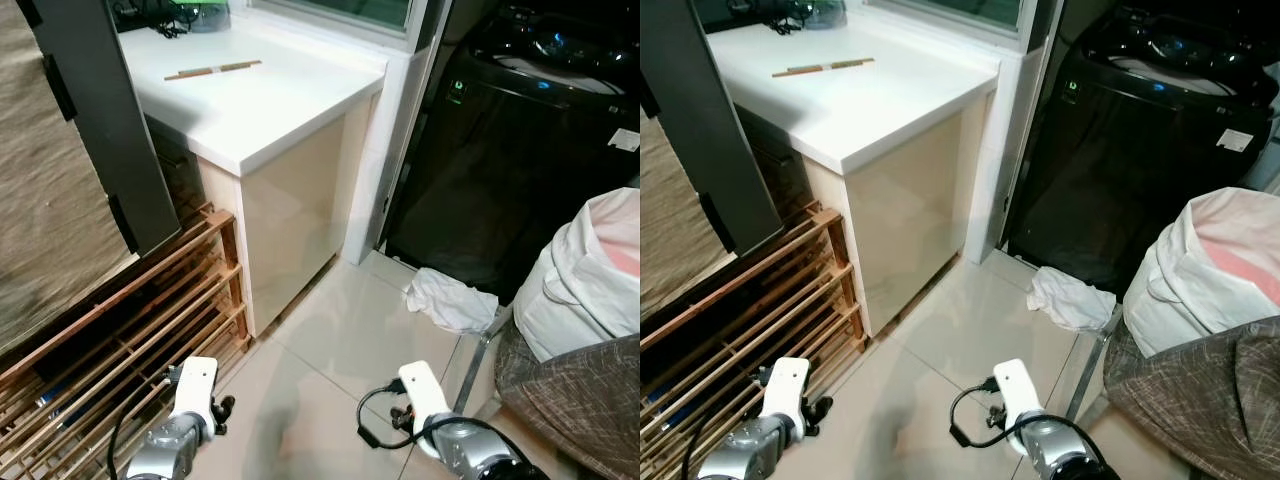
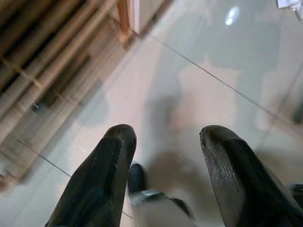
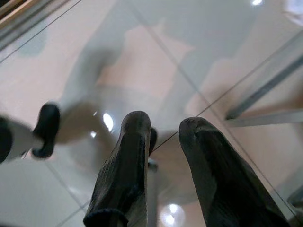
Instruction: Clothes washing
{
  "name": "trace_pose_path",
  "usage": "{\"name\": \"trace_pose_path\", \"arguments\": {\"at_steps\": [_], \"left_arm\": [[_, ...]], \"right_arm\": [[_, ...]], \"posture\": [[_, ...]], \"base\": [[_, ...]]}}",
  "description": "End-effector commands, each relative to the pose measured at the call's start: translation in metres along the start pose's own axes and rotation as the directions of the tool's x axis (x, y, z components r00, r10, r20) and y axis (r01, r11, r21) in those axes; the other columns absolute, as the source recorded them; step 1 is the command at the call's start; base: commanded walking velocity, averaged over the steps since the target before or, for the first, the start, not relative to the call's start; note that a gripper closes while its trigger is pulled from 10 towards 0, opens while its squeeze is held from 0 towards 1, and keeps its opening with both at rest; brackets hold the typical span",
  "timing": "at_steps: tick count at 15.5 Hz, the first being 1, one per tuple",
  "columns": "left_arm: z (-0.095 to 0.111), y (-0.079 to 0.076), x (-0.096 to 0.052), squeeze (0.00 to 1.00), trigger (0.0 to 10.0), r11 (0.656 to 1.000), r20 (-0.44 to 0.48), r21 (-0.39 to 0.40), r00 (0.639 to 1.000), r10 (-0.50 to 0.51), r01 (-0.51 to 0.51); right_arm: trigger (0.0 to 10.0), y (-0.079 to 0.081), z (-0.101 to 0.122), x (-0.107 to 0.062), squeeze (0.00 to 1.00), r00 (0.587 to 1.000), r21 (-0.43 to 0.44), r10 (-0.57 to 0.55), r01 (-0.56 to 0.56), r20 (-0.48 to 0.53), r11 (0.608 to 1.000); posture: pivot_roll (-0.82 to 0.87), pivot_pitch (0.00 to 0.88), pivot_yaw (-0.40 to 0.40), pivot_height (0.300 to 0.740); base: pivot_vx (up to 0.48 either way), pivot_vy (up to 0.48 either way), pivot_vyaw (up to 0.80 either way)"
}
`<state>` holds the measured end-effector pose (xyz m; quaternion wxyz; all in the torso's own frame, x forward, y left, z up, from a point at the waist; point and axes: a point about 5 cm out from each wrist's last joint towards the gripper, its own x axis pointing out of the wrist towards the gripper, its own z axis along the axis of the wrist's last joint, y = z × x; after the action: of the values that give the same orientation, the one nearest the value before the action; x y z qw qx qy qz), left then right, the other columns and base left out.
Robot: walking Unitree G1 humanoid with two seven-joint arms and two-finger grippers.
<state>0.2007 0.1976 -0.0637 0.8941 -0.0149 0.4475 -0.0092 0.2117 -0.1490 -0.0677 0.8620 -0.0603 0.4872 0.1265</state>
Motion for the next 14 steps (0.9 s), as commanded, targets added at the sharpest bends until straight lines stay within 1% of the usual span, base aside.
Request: {"name": "trace_pose_path", "arguments": {"at_steps": [1,4,5,6,8,10,11,14], "left_arm": [[-0.004,-0.006,0.004,0.00,10.0,0.998,-0.030,-0.057,1.000,-0.006,0.004],[-0.006,-0.007,0.005,0.00,10.0,1.000,-0.044,-0.023,0.999,-0.001,0.000],[0.000,-0.011,0.006,0.00,10.0,1.000,-0.010,0.021,1.000,-0.002,0.003],[0.004,-0.012,0.007,0.00,10.0,0.999,0.012,0.032,1.000,-0.001,0.001],[0.011,-0.014,0.008,0.00,10.0,1.000,0.044,0.014,0.999,0.004,-0.005],[0.013,-0.015,0.009,0.00,10.0,1.000,0.057,0.006,0.998,0.005,-0.005],[0.014,-0.015,0.010,0.00,10.0,1.000,0.058,-0.012,0.998,0.005,-0.004],[0.012,-0.017,0.010,0.00,10.0,1.000,0.047,-0.002,0.999,-0.013,0.014]], "right_arm": [[10.0,-0.013,0.001,-0.001,0.00,0.998,0.037,-0.060,0.060,-0.003,0.998],[10.0,-0.014,-0.003,0.000,0.00,0.998,0.031,-0.062,0.062,-0.024,0.998],[10.0,-0.015,-0.008,-0.001,0.00,0.996,0.015,-0.061,0.062,-0.059,0.998],[10.0,-0.015,-0.009,0.000,0.00,0.996,0.016,-0.058,0.059,-0.064,0.998],[10.0,-0.015,-0.008,0.000,0.00,0.997,0.016,-0.053,0.054,-0.062,0.998],[10.0,-0.015,-0.007,0.000,0.00,0.997,0.014,-0.053,0.054,-0.060,0.998],[10.0,-0.014,-0.007,0.001,0.00,0.997,0.007,-0.051,0.052,-0.060,0.999],[10.0,-0.014,-0.009,0.001,0.00,0.995,0.007,-0.064,0.065,-0.072,0.998]], "posture": [[0.11,0.000,-0.071,0.740],[0.11,0.000,-0.071,0.740],[0.11,0.000,-0.080,0.740],[0.11,0.000,-0.080,0.740],[0.12,0.000,-0.085,0.740],[0.12,0.000,-0.085,0.740],[0.12,0.000,-0.086,0.740],[0.12,0.000,-0.088,0.740]], "base": [[0.000,0.000,0.00],[0.000,0.000,0.00],[0.000,0.000,0.00],[0.000,0.000,0.00],[0.000,0.000,0.00],[0.000,0.000,0.00],[0.000,0.000,0.00],[0.000,0.000,0.00]]}}
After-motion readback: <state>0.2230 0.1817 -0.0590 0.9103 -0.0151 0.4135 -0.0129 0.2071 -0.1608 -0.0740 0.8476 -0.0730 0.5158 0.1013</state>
